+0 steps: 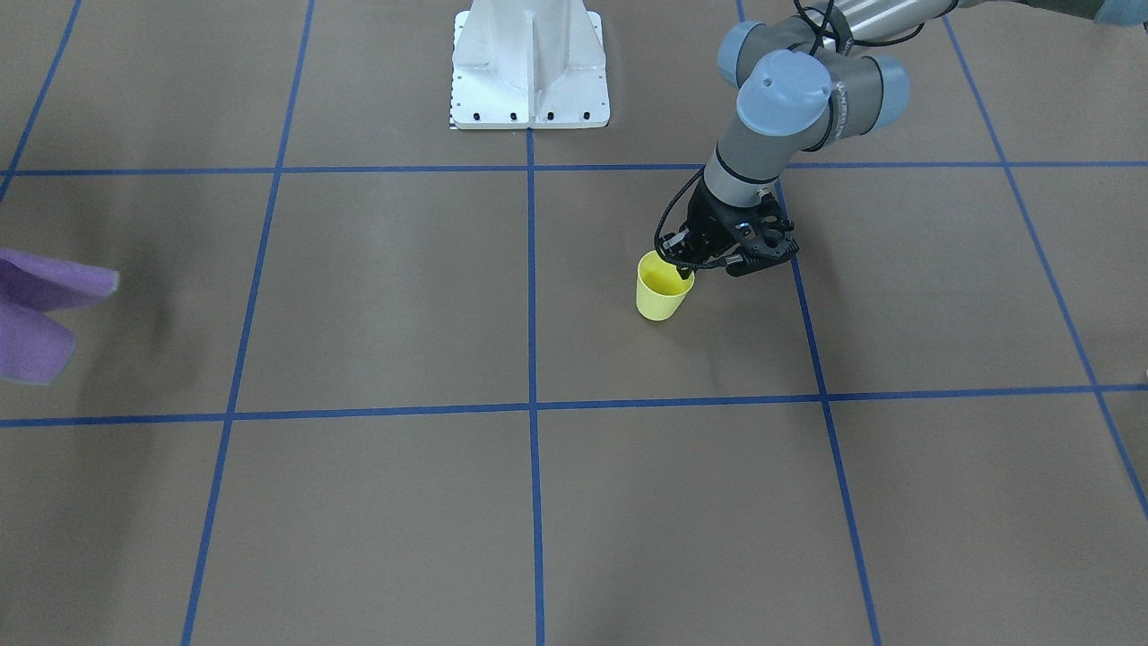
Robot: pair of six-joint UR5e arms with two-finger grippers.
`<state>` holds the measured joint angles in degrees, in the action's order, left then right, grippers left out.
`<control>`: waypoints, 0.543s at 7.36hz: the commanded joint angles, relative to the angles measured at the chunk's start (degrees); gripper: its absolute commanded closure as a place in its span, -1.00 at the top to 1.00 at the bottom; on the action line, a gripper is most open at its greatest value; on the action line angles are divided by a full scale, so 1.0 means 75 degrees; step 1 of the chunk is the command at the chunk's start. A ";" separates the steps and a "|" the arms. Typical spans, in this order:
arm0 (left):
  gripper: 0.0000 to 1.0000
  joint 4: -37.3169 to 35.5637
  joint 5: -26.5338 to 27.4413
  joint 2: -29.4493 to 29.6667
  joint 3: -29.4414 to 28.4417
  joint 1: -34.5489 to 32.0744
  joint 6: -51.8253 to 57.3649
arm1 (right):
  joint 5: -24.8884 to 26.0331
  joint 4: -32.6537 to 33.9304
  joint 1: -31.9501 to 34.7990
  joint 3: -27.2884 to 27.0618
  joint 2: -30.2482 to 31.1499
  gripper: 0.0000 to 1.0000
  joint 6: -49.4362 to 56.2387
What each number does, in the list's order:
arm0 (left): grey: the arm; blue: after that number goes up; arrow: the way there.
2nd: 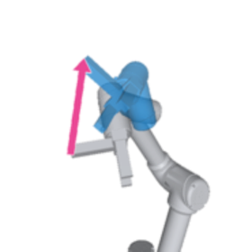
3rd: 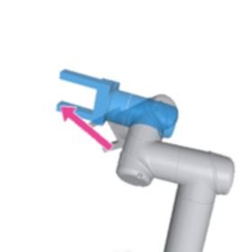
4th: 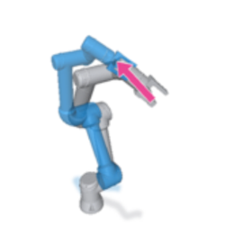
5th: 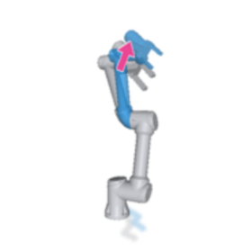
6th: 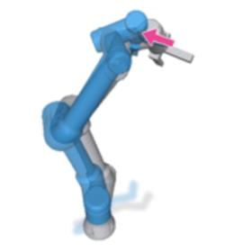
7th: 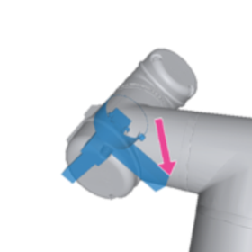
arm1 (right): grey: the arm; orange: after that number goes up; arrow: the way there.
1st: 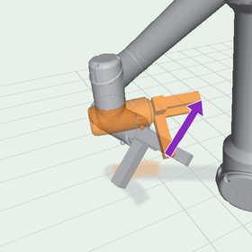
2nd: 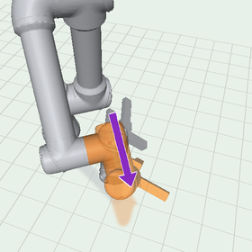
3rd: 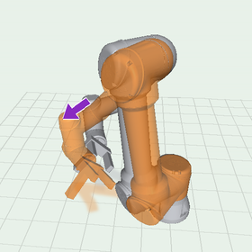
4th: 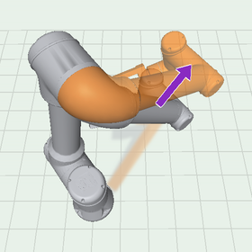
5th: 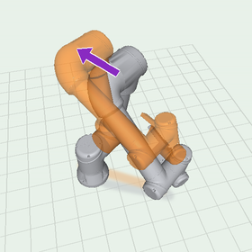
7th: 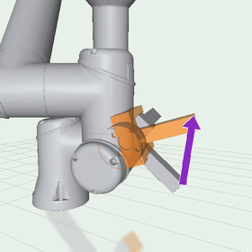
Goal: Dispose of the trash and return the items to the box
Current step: 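Carry the cloth into the pink bin while the left gripper carries the cup away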
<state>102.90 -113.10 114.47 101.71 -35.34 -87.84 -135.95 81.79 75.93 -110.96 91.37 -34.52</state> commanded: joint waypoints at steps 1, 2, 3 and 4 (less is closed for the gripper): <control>-1.00 -0.0020 -0.0340 0.0030 0.0148 -0.0429 -0.0006 | 0.0010 0.0004 0.0736 0.0028 0.0694 -1.00 0.1305; -1.00 -0.0020 -0.1247 0.0019 0.0173 -0.1117 0.0005 | 0.0021 0.0016 0.1029 0.0075 0.0998 -1.00 0.1924; -1.00 -0.0241 -0.2057 -0.0016 0.0219 -0.1820 0.0075 | 0.0079 0.0121 0.1322 0.0191 0.1175 -1.00 0.2452; -1.00 -0.0498 -0.2402 -0.0028 0.0231 -0.2430 0.0308 | 0.0173 0.0458 0.1661 0.0425 0.1212 -1.00 0.3351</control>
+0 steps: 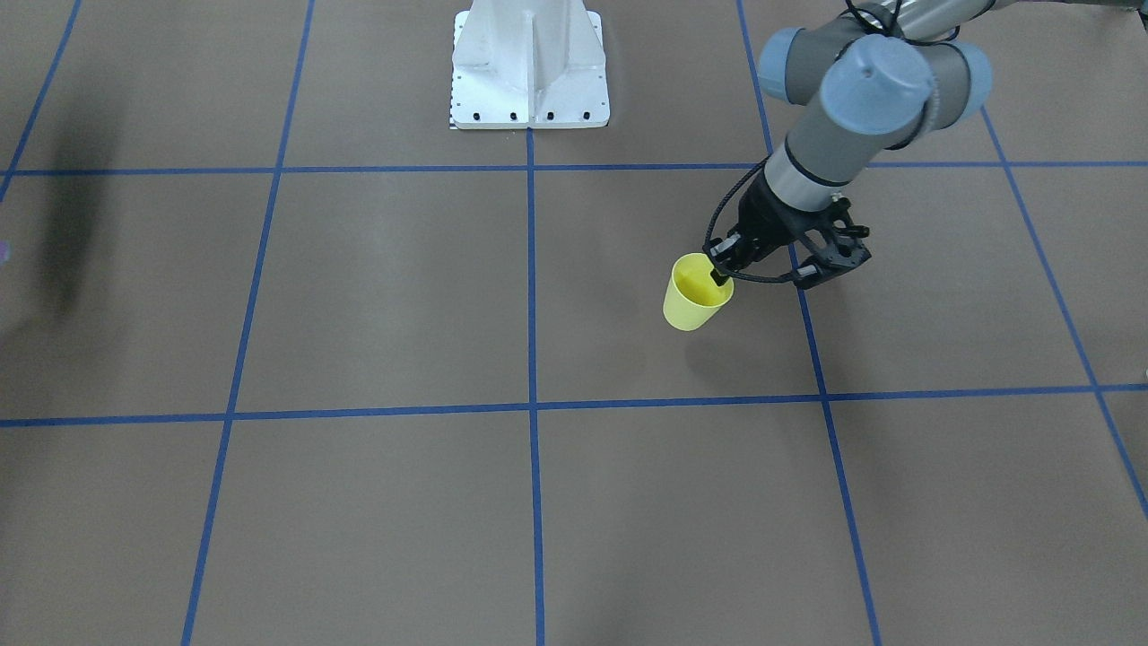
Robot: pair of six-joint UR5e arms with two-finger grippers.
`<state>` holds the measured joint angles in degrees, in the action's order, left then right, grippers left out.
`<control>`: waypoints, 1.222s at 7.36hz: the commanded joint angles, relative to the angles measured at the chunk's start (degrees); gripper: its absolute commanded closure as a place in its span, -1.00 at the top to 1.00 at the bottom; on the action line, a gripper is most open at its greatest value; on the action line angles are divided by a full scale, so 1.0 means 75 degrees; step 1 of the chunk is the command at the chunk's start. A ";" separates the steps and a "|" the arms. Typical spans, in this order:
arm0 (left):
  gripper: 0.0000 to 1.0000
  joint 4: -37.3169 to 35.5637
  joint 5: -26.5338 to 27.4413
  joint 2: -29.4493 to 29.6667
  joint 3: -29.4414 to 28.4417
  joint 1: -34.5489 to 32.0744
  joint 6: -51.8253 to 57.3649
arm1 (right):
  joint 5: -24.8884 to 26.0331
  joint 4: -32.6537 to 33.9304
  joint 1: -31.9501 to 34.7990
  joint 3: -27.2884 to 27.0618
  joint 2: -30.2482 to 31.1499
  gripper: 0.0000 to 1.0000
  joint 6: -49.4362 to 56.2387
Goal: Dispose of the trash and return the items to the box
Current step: 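Carry the cloth into the pink bin while the left gripper carries the cup away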
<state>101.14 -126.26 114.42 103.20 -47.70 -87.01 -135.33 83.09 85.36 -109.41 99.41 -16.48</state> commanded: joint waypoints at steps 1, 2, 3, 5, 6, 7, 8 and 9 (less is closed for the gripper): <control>-1.00 -0.0847 -0.0951 -0.0021 0.0033 -0.1438 0.1162 | 0.0299 0.0718 0.0941 0.0522 0.0117 -1.00 0.2045; -1.00 -0.1711 -0.1128 -0.0021 0.0044 -0.2152 0.2483 | 0.0615 0.1233 0.1550 0.0583 0.0070 -1.00 0.3112; -1.00 -0.2335 -0.1118 -0.0056 -0.0025 -0.2740 0.3934 | 0.0769 0.1783 0.2124 0.0688 -0.0012 -1.00 0.4086; -1.00 -0.2891 -0.1118 -0.0255 -0.0573 -0.3958 0.6095 | 0.1295 0.2128 0.2821 0.1667 -0.0574 -1.00 0.5449; -1.00 -0.2892 -0.1118 -0.0256 -0.1215 -0.4568 0.7149 | 0.1553 0.2059 0.2833 0.2300 -0.0772 -1.00 0.5513; -1.00 -0.2857 -0.1106 -0.0198 -0.1987 -0.5073 0.8250 | 0.1648 0.1780 0.2822 0.2782 -0.0844 -1.00 0.5490; -1.00 -0.2764 -0.1106 -0.0058 -0.2760 -0.5518 0.9085 | 0.1730 0.1197 0.2822 0.3367 -0.0833 -1.00 0.5432; -1.00 -0.2658 -0.1094 0.0060 -0.3348 -0.5906 0.9743 | 0.1743 0.0692 0.2764 0.3732 -0.0833 -0.60 0.5420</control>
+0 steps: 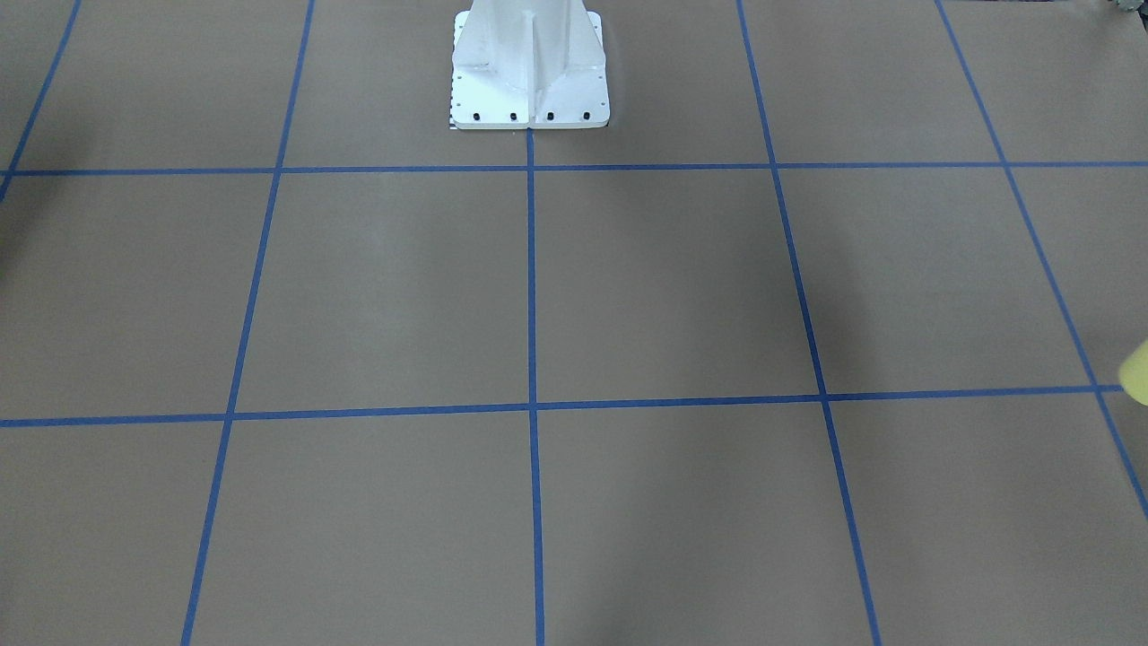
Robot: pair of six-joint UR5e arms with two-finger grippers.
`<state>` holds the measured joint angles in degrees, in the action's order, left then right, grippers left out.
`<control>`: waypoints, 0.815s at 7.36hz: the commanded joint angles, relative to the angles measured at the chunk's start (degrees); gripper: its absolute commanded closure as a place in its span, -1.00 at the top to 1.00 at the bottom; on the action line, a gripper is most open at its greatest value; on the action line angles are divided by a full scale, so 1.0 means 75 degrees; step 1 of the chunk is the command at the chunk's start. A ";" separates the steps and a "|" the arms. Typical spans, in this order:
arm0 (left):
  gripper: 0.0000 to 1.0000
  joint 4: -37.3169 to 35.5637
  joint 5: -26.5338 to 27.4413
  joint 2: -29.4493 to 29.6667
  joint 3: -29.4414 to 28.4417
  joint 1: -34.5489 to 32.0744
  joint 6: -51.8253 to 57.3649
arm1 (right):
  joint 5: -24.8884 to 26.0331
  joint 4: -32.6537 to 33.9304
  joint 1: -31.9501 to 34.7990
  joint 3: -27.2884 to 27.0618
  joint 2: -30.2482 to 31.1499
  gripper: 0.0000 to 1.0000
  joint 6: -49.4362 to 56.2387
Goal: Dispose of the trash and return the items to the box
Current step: 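Carry the cloth into the pink bin while the left gripper carries the cup away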
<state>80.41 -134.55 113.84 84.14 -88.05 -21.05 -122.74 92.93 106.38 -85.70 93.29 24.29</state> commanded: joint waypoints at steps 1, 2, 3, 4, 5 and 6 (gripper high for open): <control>-1.00 0.0583 0.0022 0.0160 -0.1520 -0.0820 0.1489 | 0.0064 -0.1112 -0.0051 0.0854 -0.0005 0.36 -0.0028; -1.00 0.1203 0.0022 0.0149 -0.2096 -0.0904 0.1517 | 0.0018 -0.1349 -0.0051 0.0903 0.0053 0.99 -0.0063; -1.00 0.1696 0.0022 0.0149 -0.2693 -0.1056 0.1518 | -0.0099 -0.1374 -0.0051 0.0822 0.0031 1.00 -0.0075; -1.00 0.2084 0.0022 0.0161 -0.3326 -0.1127 0.1483 | -0.0622 -0.1305 -0.0051 0.0786 -0.0062 1.00 -0.0109; -1.00 0.2285 0.0011 0.0161 -0.3808 -0.1302 0.1378 | -0.1335 -0.1281 -0.0074 0.0786 -0.0249 1.00 -0.0643; -1.00 0.2357 0.0010 0.0184 -0.3987 -0.1501 0.1041 | -0.1586 -0.1281 -0.0295 0.0508 -0.0251 1.00 -0.1171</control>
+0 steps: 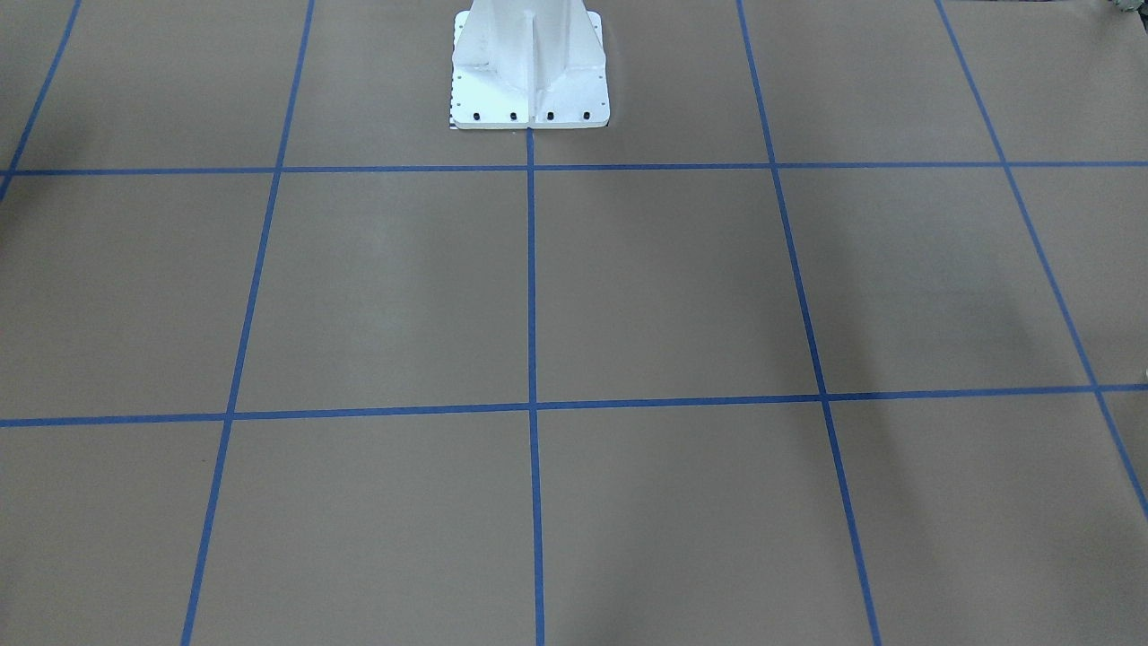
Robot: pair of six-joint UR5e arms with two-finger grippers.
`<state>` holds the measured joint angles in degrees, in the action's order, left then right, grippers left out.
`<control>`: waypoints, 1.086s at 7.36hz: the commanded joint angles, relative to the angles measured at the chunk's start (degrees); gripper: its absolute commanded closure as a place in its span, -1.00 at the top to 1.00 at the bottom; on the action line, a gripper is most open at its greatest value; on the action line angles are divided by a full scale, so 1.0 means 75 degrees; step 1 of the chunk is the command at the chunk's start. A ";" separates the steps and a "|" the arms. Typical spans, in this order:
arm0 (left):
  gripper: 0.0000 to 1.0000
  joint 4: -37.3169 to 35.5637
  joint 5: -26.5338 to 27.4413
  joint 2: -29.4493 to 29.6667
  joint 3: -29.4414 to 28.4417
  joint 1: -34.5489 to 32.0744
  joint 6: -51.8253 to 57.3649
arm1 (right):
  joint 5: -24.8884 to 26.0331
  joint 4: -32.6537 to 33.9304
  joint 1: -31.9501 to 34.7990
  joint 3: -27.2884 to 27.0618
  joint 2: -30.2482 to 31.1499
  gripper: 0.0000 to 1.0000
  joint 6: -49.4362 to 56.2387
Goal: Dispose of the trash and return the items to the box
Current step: 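Lower the yellow cup into the clear bin beside the bowl and release it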
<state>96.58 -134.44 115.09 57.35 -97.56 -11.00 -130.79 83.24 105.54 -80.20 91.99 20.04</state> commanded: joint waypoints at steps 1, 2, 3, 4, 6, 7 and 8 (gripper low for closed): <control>-1.00 0.0618 0.0007 0.0019 -0.0927 -0.0385 -0.0535 | -0.0607 0.0034 -0.0370 -0.0542 -0.0066 1.00 -0.1132; -1.00 0.1632 0.0008 0.0053 -0.1697 -0.0387 -0.1106 | -0.0771 0.0034 -0.0535 -0.0765 -0.0066 1.00 -0.1439; -1.00 0.2640 0.0008 0.0286 -0.2517 -0.0352 -0.1808 | -0.0772 0.0034 -0.0629 -0.0895 -0.0066 1.00 -0.1604; -1.00 0.2835 0.0008 0.0497 -0.2769 -0.0155 -0.2255 | -0.0784 0.0034 -0.0665 -0.1036 -0.0031 1.00 -0.1722; -1.00 0.2953 -0.0004 0.0593 -0.2748 0.0138 -0.2785 | -0.0784 0.0034 -0.0712 -0.1131 -0.0007 1.00 -0.1734; -1.00 0.3163 -0.0016 0.0523 -0.2748 0.0442 -0.2973 | -0.0784 0.0034 -0.0712 -0.1143 -0.0007 1.00 -0.1735; -1.00 0.3421 -0.0039 0.0383 -0.2748 0.0596 -0.3091 | -0.0784 0.0034 -0.0712 -0.1154 -0.0007 1.00 -0.1735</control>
<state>120.07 -134.56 118.88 36.78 -94.98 -32.66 -136.67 83.50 100.24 -88.70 91.92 7.07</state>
